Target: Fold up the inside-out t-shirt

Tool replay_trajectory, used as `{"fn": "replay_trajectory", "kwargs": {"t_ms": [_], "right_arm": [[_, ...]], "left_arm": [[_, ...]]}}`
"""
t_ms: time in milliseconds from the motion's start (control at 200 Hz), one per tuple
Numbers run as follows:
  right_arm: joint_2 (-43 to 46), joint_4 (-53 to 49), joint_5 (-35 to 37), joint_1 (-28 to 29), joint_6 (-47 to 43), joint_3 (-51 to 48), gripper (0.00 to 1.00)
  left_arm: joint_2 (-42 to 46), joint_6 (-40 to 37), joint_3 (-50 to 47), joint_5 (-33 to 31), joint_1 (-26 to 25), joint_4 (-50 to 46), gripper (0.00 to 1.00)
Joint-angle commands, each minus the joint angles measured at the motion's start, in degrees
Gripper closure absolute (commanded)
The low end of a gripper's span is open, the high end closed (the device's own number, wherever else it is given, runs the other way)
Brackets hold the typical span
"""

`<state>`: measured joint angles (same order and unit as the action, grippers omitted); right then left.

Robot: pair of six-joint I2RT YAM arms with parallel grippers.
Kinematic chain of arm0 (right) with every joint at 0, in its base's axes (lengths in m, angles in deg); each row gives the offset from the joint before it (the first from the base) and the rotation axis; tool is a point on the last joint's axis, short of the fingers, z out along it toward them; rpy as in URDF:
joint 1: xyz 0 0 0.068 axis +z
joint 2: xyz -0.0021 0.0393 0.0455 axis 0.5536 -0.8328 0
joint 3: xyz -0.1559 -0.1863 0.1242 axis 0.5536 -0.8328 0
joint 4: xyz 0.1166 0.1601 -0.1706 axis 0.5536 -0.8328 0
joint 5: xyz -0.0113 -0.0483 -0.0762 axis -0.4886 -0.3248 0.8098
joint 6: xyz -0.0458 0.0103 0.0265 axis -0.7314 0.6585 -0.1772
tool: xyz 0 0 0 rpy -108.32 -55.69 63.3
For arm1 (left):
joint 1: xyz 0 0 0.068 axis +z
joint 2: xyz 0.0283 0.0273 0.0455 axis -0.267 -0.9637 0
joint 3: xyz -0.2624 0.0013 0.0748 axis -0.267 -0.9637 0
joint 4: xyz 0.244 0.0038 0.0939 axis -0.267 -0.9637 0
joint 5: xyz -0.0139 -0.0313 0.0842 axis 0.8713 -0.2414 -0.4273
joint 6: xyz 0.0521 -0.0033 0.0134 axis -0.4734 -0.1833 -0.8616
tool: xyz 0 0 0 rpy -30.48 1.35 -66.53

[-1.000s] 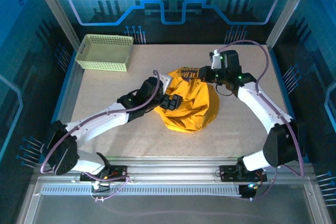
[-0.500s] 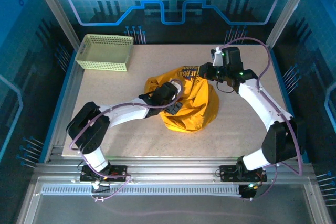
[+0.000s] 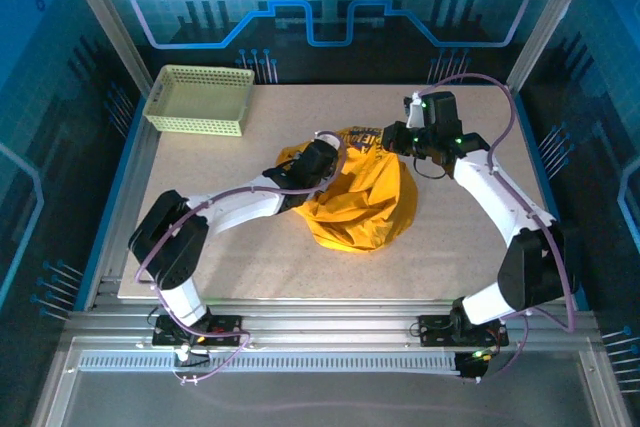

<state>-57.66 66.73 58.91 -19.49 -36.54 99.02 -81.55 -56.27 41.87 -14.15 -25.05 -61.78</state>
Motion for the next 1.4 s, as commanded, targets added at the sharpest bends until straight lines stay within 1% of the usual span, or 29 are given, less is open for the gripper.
{"fn": "replay_trajectory", "kwargs": {"t_ms": [0,115,180,220,255,275,325,345,390,420,480,580,655,710,785,855,935,1036,1256,1281,1311,1366,1396], "right_arm": [[-3.57,-1.66,4.75,-0.88,-2.86,1.70,1.00],[-7.93,-1.49,6.45,-0.86,-4.46,4.35,1.00],[-10.32,-1.65,6.50,-0.78,-5.06,6.12,1.00],[-11.34,-1.98,6.66,-0.67,-5.47,7.20,1.00],[-11.80,-2.77,7.10,-0.52,-5.65,8.23,0.92],[-11.84,-3.26,7.45,-0.46,-5.80,8.63,0.85],[-10.67,-3.95,8.78,0.03,-6.64,8.67,0.64],[-9.79,-4.09,9.71,0.37,-7.06,8.29,0.57],[-7.08,-4.44,12.55,1.43,-8.04,6.99,0.46],[-4.90,-4.64,14.28,2.35,-8.86,6.01,0.42],[-0.28,-5.20,17.73,4.61,-10.61,3.69,0.37],[7.42,-5.59,20.90,9.42,-12.67,-0.83,0.34],[11.92,-3.46,18.19,13.46,-12.70,-5.24,0.33],[13.23,-1.22,15.83,16.24,-11.87,-7.98,0.32],[13.12,2.26,13.60,18.99,-10.25,-11.17,0.33],[11.71,6.50,13.65,20.97,-8.68,-13.92,0.31],[8.37,9.41,14.88,21.62,-6.77,-15.11,0.31],[4.07,11.96,16.62,21.82,-5.85,-14.81,0.33],[-3.05,12.25,27.11,21.87,-5.69,-12.29,0.38],[-3.71,12.23,28.05,21.90,-5.83,-11.95,0.40],[-4.48,12.08,28.77,21.86,-6.12,-11.51,0.45],[-5.14,11.36,29.92,21.82,-6.57,-10.53,0.58],[-4.81,11.34,29.94,21.82,-7.03,-10.47,0.67]], "left_arm": [[7.93,3.78,4.07,4.92,0.35,-2.19,1.00],[14.12,8.08,5.94,11.50,0.54,-3.30,1.00],[15.03,9.63,8.31,15.54,0.68,-4.69,1.00],[14.50,10.34,10.32,16.46,0.80,-6.30,1.00],[13.62,10.94,12.20,16.80,0.79,-7.72,1.00],[13.08,11.30,13.18,16.99,0.85,-8.56,1.00],[11.75,12.24,15.46,17.81,1.17,-10.31,1.00],[11.32,12.66,16.20,18.17,1.38,-10.78,1.00],[10.30,13.83,17.77,18.96,2.04,-11.79,1.00],[9.62,14.79,18.84,19.67,2.48,-12.55,1.00],[8.28,16.28,20.87,20.95,3.42,-13.98,1.00],[6.99,17.24,22.56,22.00,4.13,-14.33,1.00],[6.43,17.85,23.27,22.30,4.64,-14.53,1.00],[6.48,18.13,23.37,22.71,4.89,-14.48,1.00],[6.56,18.17,23.41,22.80,5.11,-14.42,1.00],[6.91,18.32,23.37,22.83,5.29,-14.52,1.00],[7.34,18.31,23.33,22.65,5.36,-14.59,1.00],[7.80,18.48,23.24,22.67,5.43,-14.71,1.00],[9.11,18.60,22.88,22.68,5.72,-15.04,1.00],[9.21,18.65,22.95,22.77,5.79,-15.13,1.00],[9.24,18.70,22.97,22.82,5.83,-15.22,1.00],[9.45,18.75,22.97,22.73,6.12,-15.43,1.00],[9.43,18.69,23.06,22.65,6.22,-15.53,1.00]]}}
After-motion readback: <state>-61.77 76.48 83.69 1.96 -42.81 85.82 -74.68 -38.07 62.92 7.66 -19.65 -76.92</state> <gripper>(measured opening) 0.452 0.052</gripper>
